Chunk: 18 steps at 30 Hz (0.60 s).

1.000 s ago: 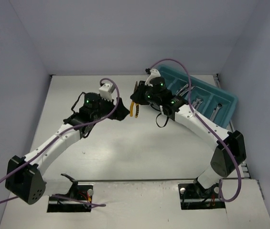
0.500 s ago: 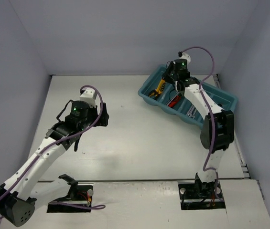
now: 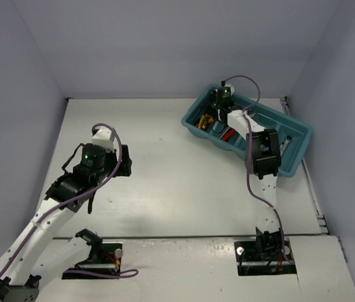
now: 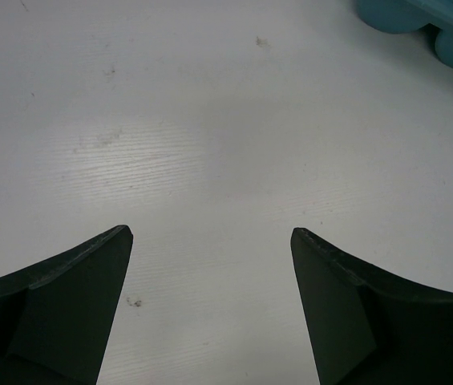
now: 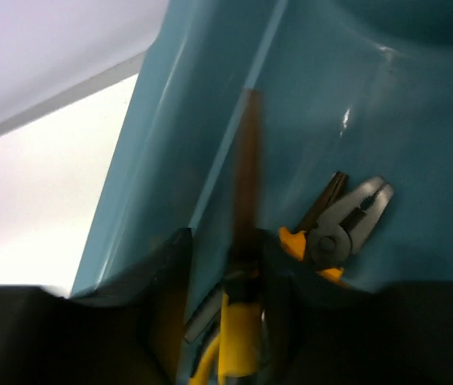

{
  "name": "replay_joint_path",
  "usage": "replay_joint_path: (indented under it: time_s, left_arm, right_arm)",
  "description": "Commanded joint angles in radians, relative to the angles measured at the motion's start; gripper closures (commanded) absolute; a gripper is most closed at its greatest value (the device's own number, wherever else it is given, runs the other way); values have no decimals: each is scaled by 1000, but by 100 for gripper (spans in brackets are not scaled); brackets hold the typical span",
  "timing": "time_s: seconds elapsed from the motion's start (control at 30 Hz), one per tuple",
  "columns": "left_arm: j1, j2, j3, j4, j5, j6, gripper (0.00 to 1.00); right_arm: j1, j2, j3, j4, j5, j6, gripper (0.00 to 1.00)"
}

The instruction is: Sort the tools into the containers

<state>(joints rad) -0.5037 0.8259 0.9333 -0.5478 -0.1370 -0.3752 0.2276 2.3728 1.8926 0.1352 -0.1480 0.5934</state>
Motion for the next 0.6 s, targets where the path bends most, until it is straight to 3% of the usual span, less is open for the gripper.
replay_joint_path:
  time_s: [0.0, 0.23, 0.57]
  left_arm:
    - [2, -4, 16, 23, -20, 12, 22]
    - [2, 34, 44, 25, -14, 13, 22]
    - [4, 49, 131, -20, -124, -23, 22]
  right_arm:
    - [-16, -70, 55, 133, -9, -13, 43]
    - [-47, -229, -45, 110, 68, -147, 24]
    - [-53, -653, -311, 52, 220, -351, 17]
